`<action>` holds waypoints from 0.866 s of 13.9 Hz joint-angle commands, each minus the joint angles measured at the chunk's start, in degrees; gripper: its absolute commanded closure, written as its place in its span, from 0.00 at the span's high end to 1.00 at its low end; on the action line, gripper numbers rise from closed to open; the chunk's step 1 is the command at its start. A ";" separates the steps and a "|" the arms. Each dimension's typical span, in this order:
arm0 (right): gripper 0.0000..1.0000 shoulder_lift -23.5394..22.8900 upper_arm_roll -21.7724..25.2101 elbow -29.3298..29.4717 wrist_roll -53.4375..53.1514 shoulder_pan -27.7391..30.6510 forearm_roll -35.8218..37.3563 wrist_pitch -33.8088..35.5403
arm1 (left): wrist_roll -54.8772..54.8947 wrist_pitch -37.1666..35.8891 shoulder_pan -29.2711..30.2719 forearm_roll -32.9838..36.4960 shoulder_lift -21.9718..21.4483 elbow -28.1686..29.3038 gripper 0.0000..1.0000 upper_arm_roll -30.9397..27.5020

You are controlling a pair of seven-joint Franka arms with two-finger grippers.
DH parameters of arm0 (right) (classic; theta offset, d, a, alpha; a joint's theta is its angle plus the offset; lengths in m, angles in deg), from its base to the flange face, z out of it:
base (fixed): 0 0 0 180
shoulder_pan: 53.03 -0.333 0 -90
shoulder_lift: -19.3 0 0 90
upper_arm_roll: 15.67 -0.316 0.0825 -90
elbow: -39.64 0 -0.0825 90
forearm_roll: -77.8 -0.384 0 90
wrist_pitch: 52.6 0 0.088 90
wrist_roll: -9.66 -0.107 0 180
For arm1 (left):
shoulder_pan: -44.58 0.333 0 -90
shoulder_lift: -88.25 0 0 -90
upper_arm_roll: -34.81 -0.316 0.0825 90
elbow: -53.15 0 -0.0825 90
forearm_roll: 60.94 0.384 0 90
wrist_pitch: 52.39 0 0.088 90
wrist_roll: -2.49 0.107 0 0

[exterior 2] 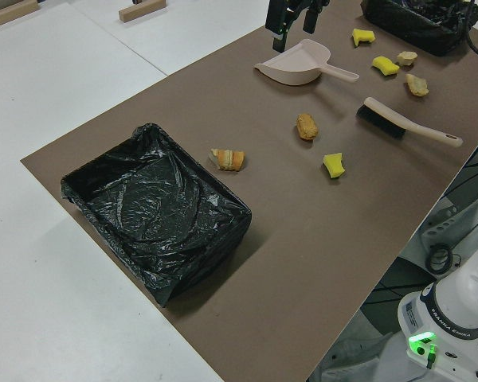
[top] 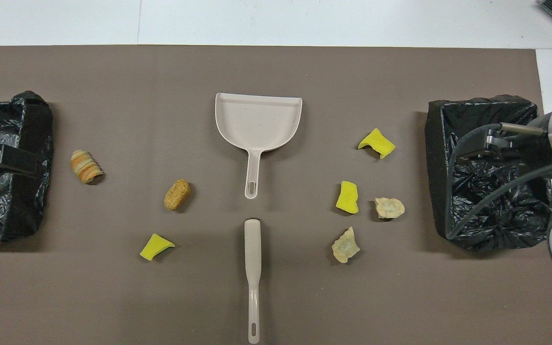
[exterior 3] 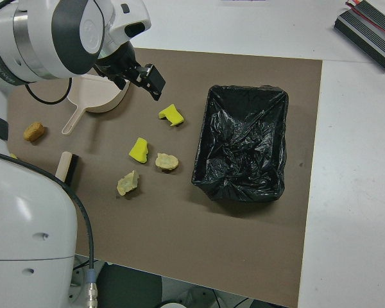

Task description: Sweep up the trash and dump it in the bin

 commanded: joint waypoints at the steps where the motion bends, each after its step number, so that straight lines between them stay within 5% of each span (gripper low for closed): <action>1: 1.00 0.12 -0.32 -0.25 1.78 0.73 -0.43 0.72 | 1.35 -1.10 -0.02 0.40 0.60 -1.29 1.00 0.05; 12: 1.00 0.55 -0.32 -0.60 1.25 0.55 -1.66 -0.34 | 1.36 -1.19 -0.55 -0.65 -0.72 1.26 1.00 0.14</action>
